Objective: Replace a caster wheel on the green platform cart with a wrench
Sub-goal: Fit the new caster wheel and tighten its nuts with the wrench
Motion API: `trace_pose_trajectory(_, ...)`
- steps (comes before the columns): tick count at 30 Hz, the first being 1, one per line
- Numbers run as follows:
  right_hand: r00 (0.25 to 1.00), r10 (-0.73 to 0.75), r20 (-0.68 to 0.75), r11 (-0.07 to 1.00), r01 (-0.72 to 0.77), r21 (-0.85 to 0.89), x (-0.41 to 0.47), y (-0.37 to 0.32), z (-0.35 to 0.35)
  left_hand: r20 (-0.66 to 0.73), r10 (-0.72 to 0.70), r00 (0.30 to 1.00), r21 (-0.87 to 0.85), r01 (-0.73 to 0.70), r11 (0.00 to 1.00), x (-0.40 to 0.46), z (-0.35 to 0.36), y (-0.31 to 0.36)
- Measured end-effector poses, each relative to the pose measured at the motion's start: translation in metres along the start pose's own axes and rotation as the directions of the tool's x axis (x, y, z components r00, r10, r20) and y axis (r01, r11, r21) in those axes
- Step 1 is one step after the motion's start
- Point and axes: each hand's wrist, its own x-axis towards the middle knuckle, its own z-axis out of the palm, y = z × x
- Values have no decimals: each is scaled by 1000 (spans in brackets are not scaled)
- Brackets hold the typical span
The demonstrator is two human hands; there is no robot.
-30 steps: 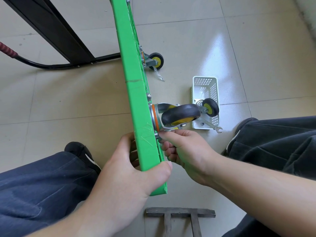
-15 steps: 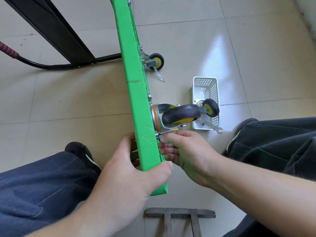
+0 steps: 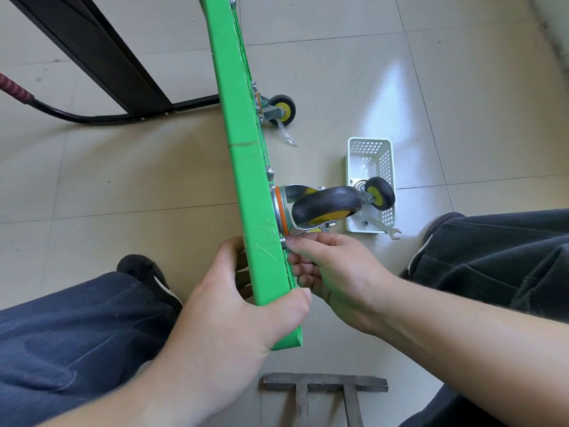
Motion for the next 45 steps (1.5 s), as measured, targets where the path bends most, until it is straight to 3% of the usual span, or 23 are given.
trace_pose_trajectory(12,999,23,-25,997,-25,-70,2,-1,2,-16,6,1000,-15,-7,1000,0,2,1)
trace_pose_trajectory(18,1000,-6,-12,1000,6,-4,-2,2,2,-33,8,999,8,-7,1000,-1,2,2)
trace_pose_trajectory(29,992,-67,-103,976,44,-213,-5,3,-2,-15,-2,1000,27,2,1000,-2,2,2)
trace_pose_trajectory(37,990,-133,-48,973,121,-197,-3,9,-4,-10,4,1000,5,-4,1000,-1,2,3)
trace_pose_trajectory(45,994,-81,-70,973,64,-222,-1,9,-3,-14,-4,1000,6,4,1000,-2,3,4)
